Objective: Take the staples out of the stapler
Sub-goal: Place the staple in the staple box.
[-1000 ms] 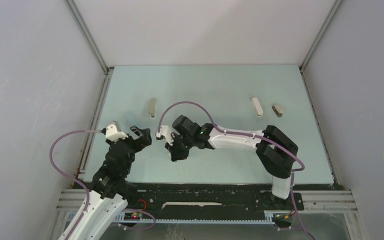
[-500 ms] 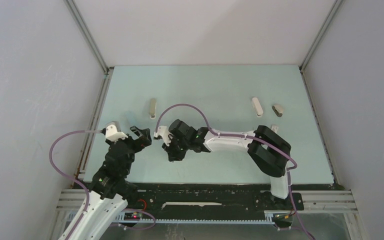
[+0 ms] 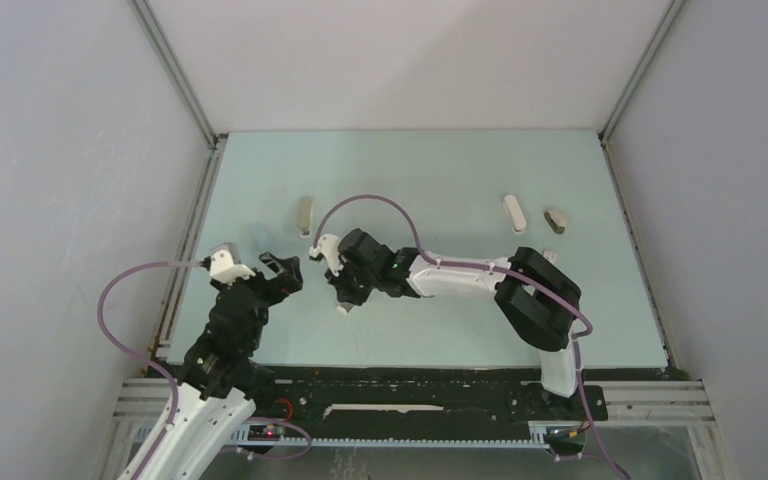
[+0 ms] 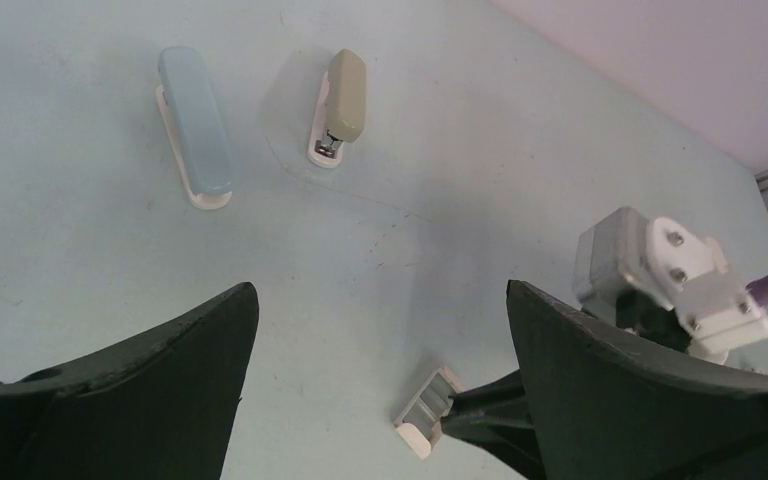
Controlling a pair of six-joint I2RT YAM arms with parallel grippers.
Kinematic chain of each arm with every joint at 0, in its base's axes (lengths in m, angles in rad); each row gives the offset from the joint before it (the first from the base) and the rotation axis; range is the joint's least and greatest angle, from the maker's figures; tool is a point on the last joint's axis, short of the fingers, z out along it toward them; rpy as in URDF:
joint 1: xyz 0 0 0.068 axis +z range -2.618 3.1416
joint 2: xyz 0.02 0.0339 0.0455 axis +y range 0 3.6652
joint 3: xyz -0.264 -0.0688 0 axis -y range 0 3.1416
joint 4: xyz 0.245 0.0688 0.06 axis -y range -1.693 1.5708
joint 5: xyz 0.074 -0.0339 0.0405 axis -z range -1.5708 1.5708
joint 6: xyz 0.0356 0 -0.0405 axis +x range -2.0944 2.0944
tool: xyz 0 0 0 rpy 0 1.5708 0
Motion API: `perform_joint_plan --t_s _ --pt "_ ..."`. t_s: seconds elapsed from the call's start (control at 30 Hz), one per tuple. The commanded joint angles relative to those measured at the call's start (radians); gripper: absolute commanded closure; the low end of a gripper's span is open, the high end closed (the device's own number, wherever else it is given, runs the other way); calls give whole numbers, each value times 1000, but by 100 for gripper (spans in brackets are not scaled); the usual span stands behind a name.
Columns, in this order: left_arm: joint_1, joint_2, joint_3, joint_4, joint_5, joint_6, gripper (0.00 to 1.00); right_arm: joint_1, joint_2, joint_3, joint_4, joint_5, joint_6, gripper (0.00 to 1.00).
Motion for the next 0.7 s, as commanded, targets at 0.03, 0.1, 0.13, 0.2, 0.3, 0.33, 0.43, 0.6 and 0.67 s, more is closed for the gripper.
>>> perform_joint_plan --t_s 0.03,0.1,0.13,0.2,0.3,0.33,0.43,0.6,0.67 --pt "4 12 7 22 -23 -1 0 -18 35 57 43 65 6 99" --pt "4 9 5 21 -24 -1 0 -21 45 65 44 86 2 99" --pt "4 7 5 22 -25 -2 0 -25 50 69 42 89 1 99" --pt "4 6 4 23 -26 -1 0 -29 54 70 38 92 1 99" --pt "4 8 3 26 -26 -1 0 -31 55 65 32 96 0 99" --pt "3 9 2 27 -25 -1 0 -31 55 62 31 97 -2 99" --pt "3 12 3 28 -23 -1 0 -27 56 54 29 108 -6 98" --pt "4 7 -1 28 -22 -1 0 -26 68 52 28 118 -8 98" --pt "4 5 -3 28 -23 -3 0 -25 69 52 23 116 -8 98"
